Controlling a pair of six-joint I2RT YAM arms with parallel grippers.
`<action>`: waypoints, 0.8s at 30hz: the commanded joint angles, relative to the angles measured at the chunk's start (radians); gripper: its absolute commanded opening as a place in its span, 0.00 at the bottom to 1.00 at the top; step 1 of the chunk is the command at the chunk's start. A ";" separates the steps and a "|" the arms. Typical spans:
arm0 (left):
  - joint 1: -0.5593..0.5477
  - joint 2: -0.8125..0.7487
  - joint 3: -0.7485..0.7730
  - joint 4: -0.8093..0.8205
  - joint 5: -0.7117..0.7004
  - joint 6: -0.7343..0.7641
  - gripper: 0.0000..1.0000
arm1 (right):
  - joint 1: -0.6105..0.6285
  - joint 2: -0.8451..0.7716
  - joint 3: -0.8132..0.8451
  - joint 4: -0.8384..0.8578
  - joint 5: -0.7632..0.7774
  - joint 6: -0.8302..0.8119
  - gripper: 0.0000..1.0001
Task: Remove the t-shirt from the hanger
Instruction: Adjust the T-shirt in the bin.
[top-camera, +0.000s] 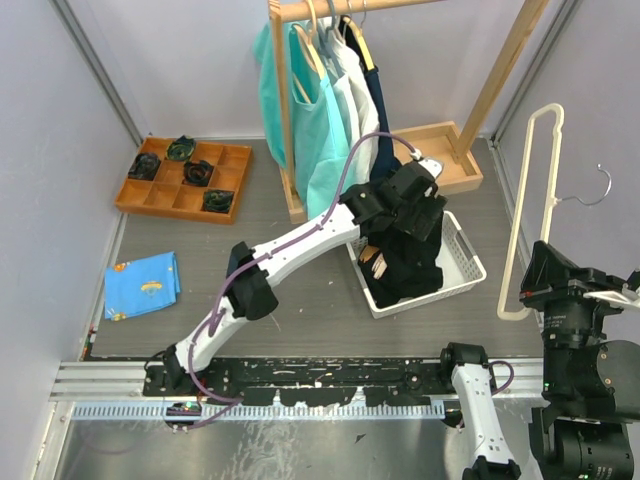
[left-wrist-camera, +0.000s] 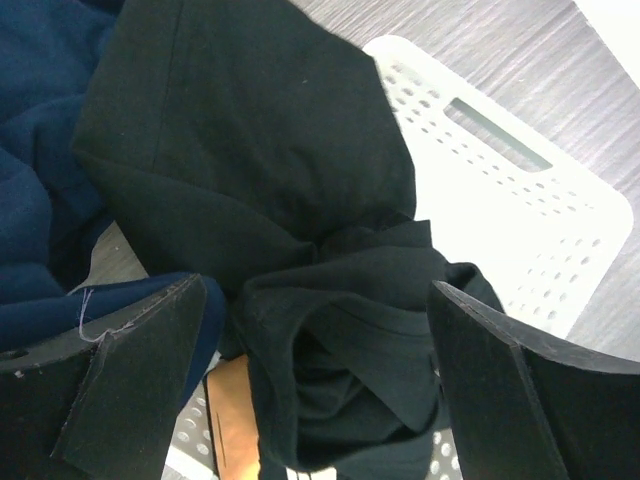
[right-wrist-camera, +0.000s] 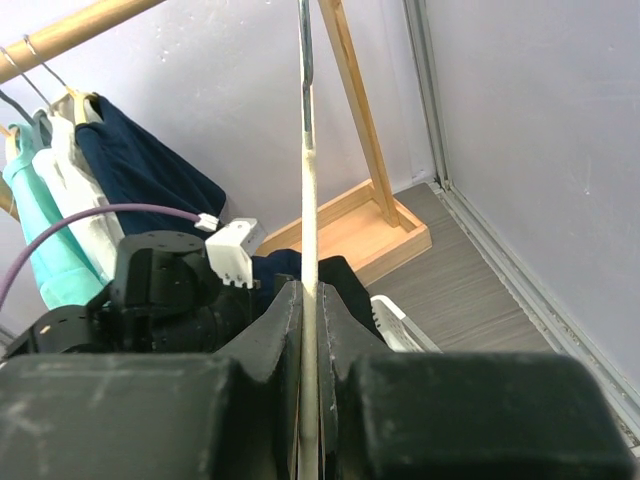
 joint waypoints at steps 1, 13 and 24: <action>0.035 0.041 0.033 -0.002 0.013 -0.054 1.00 | 0.006 0.028 0.030 0.038 -0.017 -0.003 0.01; 0.095 0.073 0.058 -0.099 -0.094 -0.092 0.98 | 0.008 0.028 0.033 0.036 -0.015 -0.001 0.01; 0.102 0.103 0.052 -0.066 -0.095 -0.110 0.98 | 0.008 0.031 0.040 0.037 -0.008 0.000 0.01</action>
